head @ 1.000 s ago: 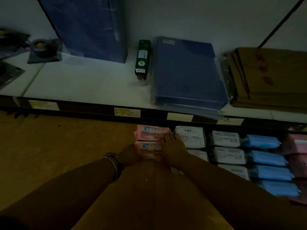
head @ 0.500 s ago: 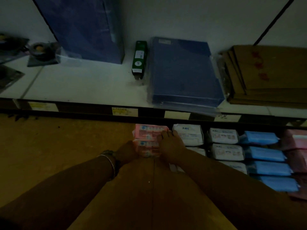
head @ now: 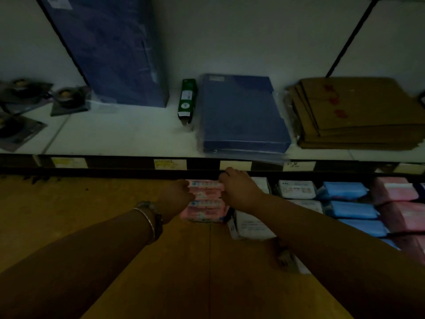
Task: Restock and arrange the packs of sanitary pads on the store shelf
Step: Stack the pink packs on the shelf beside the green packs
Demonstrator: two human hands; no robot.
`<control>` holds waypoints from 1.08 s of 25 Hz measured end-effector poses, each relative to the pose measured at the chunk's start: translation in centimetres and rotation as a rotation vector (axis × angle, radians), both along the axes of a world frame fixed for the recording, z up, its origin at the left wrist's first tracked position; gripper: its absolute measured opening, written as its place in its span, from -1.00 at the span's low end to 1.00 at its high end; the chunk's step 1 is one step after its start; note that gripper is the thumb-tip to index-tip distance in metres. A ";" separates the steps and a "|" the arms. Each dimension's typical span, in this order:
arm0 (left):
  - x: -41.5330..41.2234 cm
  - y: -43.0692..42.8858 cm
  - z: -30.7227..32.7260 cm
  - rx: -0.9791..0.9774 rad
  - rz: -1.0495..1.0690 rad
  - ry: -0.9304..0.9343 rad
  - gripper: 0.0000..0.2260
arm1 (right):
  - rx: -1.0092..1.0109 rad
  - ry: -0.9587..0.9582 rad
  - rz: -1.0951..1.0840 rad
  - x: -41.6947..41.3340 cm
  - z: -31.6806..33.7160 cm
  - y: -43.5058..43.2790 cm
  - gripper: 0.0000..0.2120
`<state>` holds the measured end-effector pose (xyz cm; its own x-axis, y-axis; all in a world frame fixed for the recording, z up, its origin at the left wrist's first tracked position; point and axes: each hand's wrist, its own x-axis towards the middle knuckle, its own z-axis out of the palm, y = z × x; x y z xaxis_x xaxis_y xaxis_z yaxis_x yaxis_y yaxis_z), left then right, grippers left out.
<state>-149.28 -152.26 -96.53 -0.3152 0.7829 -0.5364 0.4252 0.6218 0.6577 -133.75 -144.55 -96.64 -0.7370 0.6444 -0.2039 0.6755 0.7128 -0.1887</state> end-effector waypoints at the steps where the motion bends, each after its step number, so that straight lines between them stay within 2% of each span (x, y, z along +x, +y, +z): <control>1: 0.2 0.3 0.3 0.015 0.020 -0.018 -0.61 | -0.025 0.043 -0.011 0.1 0.4 0.1 -0.68; 5: 1.5 2.1 1.0 0.108 0.096 -0.182 -0.71 | -0.174 0.292 -0.108 0.1 1.6 1.3 -0.81; 9: 1.2 3.0 2.2 0.290 0.251 -0.195 -0.83 | -0.199 0.634 -0.397 -0.4 3.0 2.9 -0.85; 12: 1.2 1.8 3.4 0.270 0.359 -0.233 -0.86 | -0.275 0.861 -0.672 -1.6 4.1 1.6 -0.88; 14: 1.7 0.5 4.5 0.259 0.406 -0.282 -0.87 | -0.314 0.934 -0.750 -2.0 4.6 0.0 -0.86; 18: 3.1 -1.6 8.4 0.235 0.451 -0.316 -0.83 | -0.369 0.923 -0.770 -0.2 7.8 -1.9 -0.82; 22: 3.3 -3.8 14.5 0.228 0.419 -0.297 -0.83 | -0.384 0.894 -0.801 2.2 15.0 -4.6 -0.74; 25: 3.4 -5.5 20.4 0.190 0.416 -0.271 -0.75 | -0.433 0.812 -0.777 2.8 20.6 -6.8 -0.89; 27: 3.6 -6.3 24.4 0.181 0.423 -0.251 -0.70 | -0.487 0.820 -0.749 3.1 24.8 -7.6 -0.92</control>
